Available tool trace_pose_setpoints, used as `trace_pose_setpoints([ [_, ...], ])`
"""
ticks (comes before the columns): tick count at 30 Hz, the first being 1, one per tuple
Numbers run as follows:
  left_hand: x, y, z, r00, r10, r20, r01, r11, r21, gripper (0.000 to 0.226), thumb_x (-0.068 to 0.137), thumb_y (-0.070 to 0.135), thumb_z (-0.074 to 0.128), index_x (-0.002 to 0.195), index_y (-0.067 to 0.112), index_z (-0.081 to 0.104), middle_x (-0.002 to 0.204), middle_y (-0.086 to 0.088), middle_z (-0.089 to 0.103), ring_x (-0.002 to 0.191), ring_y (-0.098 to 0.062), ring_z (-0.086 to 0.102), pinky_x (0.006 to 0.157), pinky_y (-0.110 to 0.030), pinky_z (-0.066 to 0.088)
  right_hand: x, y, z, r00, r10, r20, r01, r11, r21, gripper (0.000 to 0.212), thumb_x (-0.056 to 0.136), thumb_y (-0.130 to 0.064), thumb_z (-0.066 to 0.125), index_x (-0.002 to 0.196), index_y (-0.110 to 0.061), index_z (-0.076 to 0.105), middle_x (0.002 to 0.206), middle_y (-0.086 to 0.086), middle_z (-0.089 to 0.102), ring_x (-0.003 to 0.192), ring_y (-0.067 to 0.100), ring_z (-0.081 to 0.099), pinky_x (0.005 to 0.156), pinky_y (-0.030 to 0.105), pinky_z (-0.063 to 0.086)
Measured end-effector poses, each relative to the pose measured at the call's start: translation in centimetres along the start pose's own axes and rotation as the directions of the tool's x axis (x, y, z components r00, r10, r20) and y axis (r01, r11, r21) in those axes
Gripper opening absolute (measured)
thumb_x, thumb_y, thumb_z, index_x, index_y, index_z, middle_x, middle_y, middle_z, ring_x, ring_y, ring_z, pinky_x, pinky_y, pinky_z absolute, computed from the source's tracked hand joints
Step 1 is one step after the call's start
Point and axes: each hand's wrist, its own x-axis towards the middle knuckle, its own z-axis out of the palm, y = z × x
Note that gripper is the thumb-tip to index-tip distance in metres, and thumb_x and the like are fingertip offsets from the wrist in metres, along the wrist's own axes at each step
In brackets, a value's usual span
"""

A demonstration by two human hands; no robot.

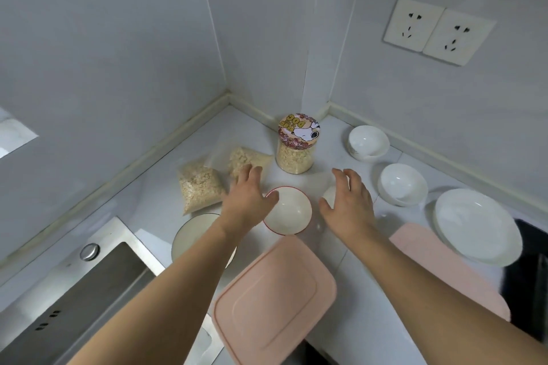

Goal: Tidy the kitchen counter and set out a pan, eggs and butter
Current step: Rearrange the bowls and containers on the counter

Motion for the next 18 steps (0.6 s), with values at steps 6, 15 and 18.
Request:
trace_pose_setpoints([
  [6,-3.5,-4.1,-1.6,0.922,-0.345,0.178,0.284,0.911,0.299,0.119,0.060,0.078,0.065,0.151,0.037,0.001,0.161,0.006,-0.012,0.148,-0.031,-0.011,0.105,-0.076,0.009,-0.4,-3.0,1.6,0.989,-0.144,0.030,0.143,0.989,0.031,0.066,0.086,-0.033,0.061,0.142,-0.012,0.036,0.145,0.010,0.031,0.130,0.034,0.037,0.110,0.041,0.030],
  [15,-6.0,-7.1,-0.1,0.842,-0.502,0.197,0.447,0.854,0.266,0.127,0.056,0.070,0.075,0.148,0.047,-0.009,0.158,0.001,-0.010,0.143,-0.038,-0.006,0.095,-0.073,0.029,-1.3,-4.4,3.9,0.963,-0.250,0.104,0.251,0.968,0.002,0.067,0.083,-0.030,0.064,0.142,-0.015,0.036,0.144,0.011,0.034,0.126,0.035,0.041,0.107,0.042,0.034],
  [18,-6.2,-7.0,-0.3,0.867,-0.475,0.150,0.425,0.863,0.274,0.119,0.052,0.073,0.073,0.146,0.044,0.005,0.152,-0.001,0.007,0.137,-0.037,0.010,0.088,-0.062,0.039,-1.5,-3.7,3.6,0.962,-0.254,0.105,0.258,0.966,-0.029,0.067,0.085,-0.031,0.062,0.143,-0.015,0.034,0.145,0.010,0.031,0.127,0.034,0.040,0.108,0.041,0.032],
])
